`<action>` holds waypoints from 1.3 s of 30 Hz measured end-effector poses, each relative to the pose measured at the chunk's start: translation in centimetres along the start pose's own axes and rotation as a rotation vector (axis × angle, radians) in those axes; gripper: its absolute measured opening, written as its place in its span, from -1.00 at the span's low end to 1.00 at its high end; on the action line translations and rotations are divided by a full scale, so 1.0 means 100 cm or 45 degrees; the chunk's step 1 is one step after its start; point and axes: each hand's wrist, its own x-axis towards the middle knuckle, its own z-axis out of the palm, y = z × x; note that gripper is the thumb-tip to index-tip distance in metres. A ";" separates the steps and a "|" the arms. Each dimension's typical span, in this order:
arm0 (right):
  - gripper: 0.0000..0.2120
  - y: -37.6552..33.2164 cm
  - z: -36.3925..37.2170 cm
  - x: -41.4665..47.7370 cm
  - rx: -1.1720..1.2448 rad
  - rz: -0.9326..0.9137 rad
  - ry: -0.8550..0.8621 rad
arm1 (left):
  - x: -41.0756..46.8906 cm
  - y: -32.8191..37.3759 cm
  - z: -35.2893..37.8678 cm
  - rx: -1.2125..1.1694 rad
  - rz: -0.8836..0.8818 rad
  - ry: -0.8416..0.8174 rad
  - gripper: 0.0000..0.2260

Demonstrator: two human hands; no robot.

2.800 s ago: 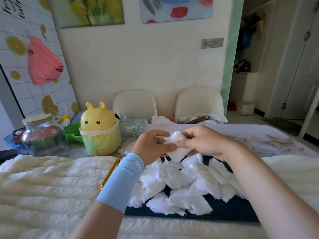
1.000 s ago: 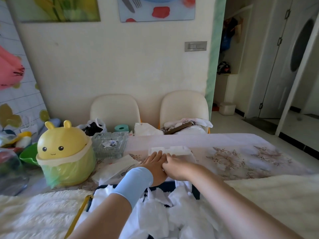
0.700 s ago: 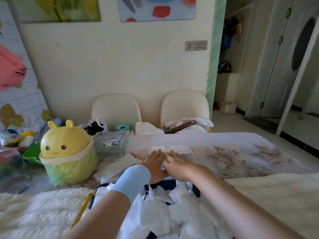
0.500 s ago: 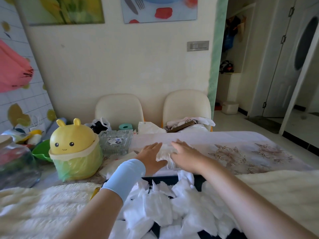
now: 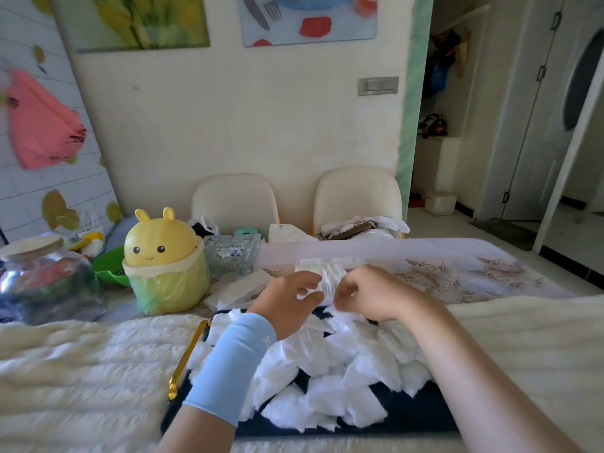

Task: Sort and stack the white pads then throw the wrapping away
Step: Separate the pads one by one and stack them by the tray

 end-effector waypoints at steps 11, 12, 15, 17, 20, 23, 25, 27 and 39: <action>-0.96 -0.021 0.001 -0.026 0.778 -0.302 0.266 | -0.034 0.009 0.004 -0.710 -0.006 0.135 -0.97; -0.94 -0.023 0.002 -0.029 0.829 -0.307 0.260 | -0.036 0.009 0.005 -0.792 -0.039 0.127 -0.98; -0.92 -0.025 0.004 -0.030 0.790 -0.305 0.275 | -0.038 0.001 0.004 -0.806 -0.120 0.175 -0.97; -0.81 -0.016 0.006 -0.022 0.495 -0.219 0.327 | -0.036 -0.006 0.001 -0.794 -0.165 0.231 -0.97; -0.58 0.000 0.011 -0.011 0.008 0.042 0.181 | -0.033 -0.014 -0.004 -0.878 -0.214 0.307 -0.91; -0.69 0.004 0.017 -0.008 -0.089 0.161 -0.001 | -0.034 -0.014 -0.006 -0.949 -0.210 0.327 -0.87; -0.88 0.002 0.018 -0.009 -0.008 0.125 0.011 | -0.036 -0.012 -0.006 -0.923 -0.191 0.319 -0.89; -0.93 0.001 0.016 -0.009 0.070 0.062 0.102 | -0.038 -0.012 -0.004 -0.869 -0.187 0.339 -0.90; -0.89 -0.023 0.012 -0.024 0.964 -0.278 0.174 | -0.050 -0.015 -0.005 -1.084 -0.312 0.494 -0.94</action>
